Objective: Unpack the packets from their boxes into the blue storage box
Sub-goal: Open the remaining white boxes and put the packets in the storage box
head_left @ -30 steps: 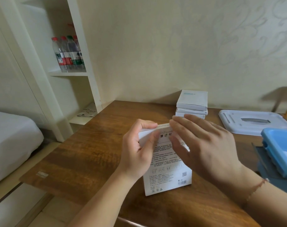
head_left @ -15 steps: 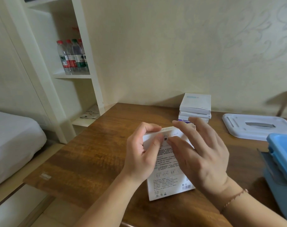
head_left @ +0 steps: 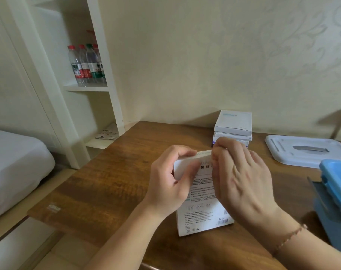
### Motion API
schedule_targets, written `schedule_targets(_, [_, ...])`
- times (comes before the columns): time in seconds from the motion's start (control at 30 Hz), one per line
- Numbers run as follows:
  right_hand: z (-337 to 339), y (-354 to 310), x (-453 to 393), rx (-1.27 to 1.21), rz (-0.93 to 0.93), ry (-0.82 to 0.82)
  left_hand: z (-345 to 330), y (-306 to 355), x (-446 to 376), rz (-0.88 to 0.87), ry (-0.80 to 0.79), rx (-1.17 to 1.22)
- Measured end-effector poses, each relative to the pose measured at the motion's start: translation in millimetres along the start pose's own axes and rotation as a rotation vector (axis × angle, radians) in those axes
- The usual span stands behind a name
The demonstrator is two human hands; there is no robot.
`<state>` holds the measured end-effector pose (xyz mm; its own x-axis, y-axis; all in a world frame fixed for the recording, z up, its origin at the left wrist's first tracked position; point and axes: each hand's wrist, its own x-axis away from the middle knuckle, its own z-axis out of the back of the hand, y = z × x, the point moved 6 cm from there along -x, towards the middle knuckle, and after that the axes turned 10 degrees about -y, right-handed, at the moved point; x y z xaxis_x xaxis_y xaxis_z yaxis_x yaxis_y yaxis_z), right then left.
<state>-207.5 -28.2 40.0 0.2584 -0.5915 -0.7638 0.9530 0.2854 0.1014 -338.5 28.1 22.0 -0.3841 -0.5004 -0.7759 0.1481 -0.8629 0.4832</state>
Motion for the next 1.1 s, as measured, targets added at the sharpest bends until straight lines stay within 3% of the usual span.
schedule_targets(0.3, [24,3,-27,0.101,0.014,-0.313,2,5,-7,-0.063,-0.157,-0.018])
schedule_targets(0.5, [30,1,-37,0.134,0.117,-0.482,3,5,-7,-0.068,-0.213,-0.065])
schedule_targets(0.73, [20,12,-39,0.029,0.143,-0.644,-1,7,-6,-0.001,-0.252,0.010])
schedule_targets(0.93, [20,7,-43,0.016,0.185,-0.657,-5,18,-17,0.118,-0.170,0.077])
schedule_targets(1.1, [20,15,-39,-0.059,0.102,-0.619,-7,23,-21,0.084,-0.075,-0.032])
